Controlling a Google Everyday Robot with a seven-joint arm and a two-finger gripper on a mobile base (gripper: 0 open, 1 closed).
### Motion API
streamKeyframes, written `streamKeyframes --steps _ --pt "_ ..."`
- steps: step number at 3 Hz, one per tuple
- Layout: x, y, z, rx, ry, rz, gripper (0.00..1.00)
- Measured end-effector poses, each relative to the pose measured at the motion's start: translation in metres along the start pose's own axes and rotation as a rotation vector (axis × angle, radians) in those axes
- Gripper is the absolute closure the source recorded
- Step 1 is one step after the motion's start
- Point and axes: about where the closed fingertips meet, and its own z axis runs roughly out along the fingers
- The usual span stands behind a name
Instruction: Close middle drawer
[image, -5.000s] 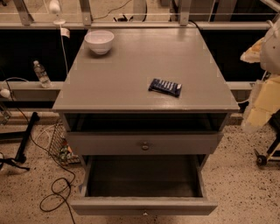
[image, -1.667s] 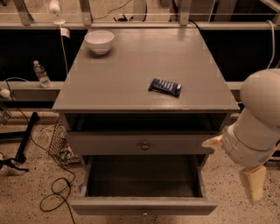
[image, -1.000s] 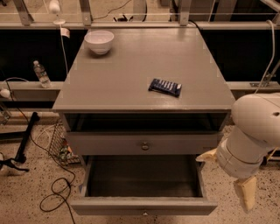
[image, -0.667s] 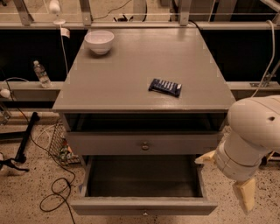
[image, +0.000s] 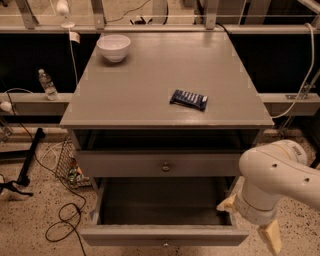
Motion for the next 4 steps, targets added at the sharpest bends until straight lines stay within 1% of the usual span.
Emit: streamKeyframes --steps 1,2,3,4 --pt "0.008 -0.001 0.051 -0.024 -0.055 -0.043 0.00" --pt "0.007 -0.001 0.052 -0.025 -0.056 -0.043 0.00" --pt "0.009 0.002 0.046 -0.019 -0.029 -0.064 0.00" --pt "0.006 0.007 0.064 -0.031 -0.025 -0.178 0.00"
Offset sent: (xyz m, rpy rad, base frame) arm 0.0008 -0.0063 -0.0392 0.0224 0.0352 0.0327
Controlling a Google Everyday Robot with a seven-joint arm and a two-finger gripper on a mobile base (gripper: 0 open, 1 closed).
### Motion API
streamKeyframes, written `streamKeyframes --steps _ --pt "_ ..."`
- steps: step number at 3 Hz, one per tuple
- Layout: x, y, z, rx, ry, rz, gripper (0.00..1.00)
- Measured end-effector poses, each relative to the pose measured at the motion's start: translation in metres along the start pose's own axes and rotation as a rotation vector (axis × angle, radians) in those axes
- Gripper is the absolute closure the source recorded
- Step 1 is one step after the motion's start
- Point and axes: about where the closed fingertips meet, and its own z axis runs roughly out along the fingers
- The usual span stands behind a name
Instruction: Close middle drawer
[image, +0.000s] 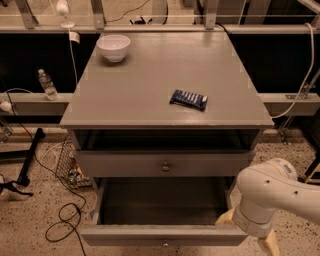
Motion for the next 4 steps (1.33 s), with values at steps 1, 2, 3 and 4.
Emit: streamKeyframes --steps 1,2,3,4 --pt "-0.003 0.001 0.037 -0.004 -0.047 -0.196 0.00" --pt "-0.008 -0.002 0.058 -0.003 -0.087 -0.296 0.00" --pt "-0.015 -0.009 0.079 0.026 -0.120 -0.374 0.00" --pt "-0.015 -0.009 0.079 0.026 -0.120 -0.374 0.00"
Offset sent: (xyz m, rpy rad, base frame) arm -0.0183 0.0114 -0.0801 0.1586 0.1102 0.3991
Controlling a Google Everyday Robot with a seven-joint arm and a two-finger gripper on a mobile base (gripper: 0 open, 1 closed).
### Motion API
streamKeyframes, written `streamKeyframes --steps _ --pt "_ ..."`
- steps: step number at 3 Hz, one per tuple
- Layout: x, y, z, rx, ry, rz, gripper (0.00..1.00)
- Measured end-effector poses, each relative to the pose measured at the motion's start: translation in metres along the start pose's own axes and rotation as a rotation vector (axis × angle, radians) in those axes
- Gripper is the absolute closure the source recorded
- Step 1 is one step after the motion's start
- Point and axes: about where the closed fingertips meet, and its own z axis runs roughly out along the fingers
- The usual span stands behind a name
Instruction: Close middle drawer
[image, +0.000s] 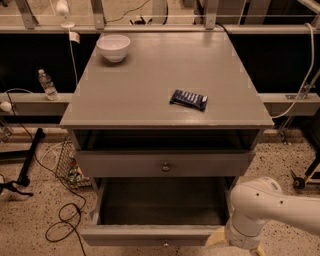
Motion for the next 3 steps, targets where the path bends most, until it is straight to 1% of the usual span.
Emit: streamKeyframes --steps 1,2,3 --pt "0.000 -0.003 0.010 -0.010 -0.006 -0.031 0.00" --pt "-0.003 -0.016 0.031 -0.030 -0.020 -0.120 0.00" --pt "-0.004 -0.030 0.048 -0.011 -0.042 -0.203 0.00"
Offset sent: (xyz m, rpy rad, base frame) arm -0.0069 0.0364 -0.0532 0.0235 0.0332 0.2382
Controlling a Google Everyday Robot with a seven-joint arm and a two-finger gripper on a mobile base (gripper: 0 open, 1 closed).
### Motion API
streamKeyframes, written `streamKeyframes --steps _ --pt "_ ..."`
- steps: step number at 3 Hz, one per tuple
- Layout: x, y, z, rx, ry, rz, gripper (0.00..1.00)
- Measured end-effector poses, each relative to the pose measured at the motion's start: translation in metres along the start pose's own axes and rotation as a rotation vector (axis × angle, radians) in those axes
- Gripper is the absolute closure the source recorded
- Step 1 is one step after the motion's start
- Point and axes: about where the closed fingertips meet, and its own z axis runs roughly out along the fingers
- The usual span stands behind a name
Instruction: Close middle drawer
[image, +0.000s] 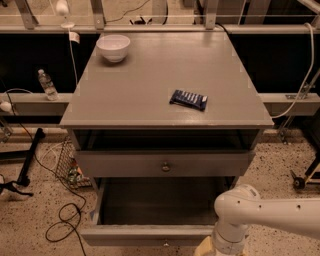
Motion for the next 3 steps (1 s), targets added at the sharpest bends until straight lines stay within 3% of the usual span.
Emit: streamKeyframes --steps 1,2,3 --pt "0.0046 -0.0081 0.0153 0.048 -0.026 -0.073 0.00" --pt "0.0074 -0.0136 0.0198 0.089 -0.029 -0.122 0.13" --pt "0.0102 -0.0174 0.0208 0.120 -0.022 -0.158 0.37"
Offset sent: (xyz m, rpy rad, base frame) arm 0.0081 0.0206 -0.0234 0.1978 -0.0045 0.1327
